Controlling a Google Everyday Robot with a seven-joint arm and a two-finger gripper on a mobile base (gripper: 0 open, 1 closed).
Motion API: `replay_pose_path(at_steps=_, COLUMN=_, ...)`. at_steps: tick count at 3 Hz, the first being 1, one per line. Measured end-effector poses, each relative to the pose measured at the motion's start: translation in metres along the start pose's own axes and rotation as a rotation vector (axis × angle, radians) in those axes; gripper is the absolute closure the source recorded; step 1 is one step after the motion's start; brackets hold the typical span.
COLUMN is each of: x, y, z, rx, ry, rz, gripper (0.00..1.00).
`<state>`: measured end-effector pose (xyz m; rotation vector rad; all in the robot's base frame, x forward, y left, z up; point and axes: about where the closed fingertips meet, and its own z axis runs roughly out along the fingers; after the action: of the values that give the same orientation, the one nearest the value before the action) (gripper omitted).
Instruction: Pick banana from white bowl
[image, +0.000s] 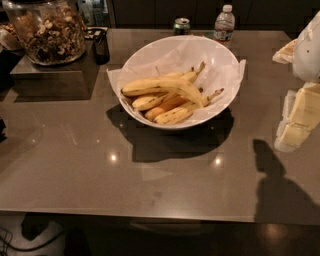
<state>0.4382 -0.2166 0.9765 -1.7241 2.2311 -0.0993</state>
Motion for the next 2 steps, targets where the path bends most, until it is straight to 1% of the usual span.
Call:
replay_pose_path(at_steps=1, x=-0.0001, y=-0.0001, z=0.0, rx=0.0, ry=0.0, rz=0.0, gripper=0.0)
replay_pose_path(at_steps=2, x=-0.0095, y=-0.0056, z=0.0025, rx=0.004, ry=-0.02, rz=-0.021, gripper=0.0)
